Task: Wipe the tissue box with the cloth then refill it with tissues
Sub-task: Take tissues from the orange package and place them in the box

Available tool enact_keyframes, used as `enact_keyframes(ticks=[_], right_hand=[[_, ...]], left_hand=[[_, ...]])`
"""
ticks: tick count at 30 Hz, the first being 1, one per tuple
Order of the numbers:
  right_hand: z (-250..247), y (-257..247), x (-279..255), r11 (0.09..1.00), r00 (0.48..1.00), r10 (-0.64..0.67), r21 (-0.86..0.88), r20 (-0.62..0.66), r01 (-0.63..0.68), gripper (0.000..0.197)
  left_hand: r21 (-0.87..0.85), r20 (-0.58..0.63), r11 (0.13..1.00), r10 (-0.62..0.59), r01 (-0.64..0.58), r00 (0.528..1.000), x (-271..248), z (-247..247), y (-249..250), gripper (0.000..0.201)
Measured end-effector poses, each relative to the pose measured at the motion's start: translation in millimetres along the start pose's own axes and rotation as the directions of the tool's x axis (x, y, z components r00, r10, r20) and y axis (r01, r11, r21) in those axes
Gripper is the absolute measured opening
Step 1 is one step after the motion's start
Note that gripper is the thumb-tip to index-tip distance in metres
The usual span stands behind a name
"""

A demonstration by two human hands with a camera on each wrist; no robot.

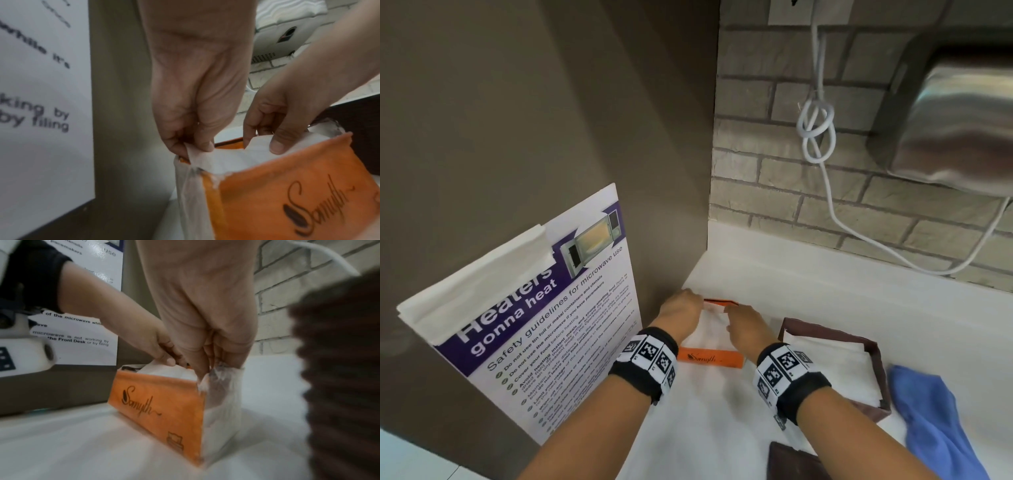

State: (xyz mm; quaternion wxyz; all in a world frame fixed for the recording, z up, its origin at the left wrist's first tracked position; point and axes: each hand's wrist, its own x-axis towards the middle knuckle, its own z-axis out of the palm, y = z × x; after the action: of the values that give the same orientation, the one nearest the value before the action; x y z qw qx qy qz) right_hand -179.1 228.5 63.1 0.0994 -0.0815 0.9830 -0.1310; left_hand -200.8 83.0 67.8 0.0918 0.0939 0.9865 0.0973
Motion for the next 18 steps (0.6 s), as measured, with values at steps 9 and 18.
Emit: enact_keyframes(ticks=[9, 18], right_hand=[[3, -11, 3, 0.961, 0.997, 0.046, -0.268, -0.058, -0.060, 0.038], [-4, 15, 8, 0.993, 0.982, 0.114, -0.021, -0.148, -0.118, 0.023]], left_hand=[[-0.109, 0.049, 0.991, -0.074, 0.079, 0.996, 9, 13, 13, 0.034], [-0.192, -0.121, 0.981, -0.040, 0.016, 0.992, 6, 14, 2, 0.029]])
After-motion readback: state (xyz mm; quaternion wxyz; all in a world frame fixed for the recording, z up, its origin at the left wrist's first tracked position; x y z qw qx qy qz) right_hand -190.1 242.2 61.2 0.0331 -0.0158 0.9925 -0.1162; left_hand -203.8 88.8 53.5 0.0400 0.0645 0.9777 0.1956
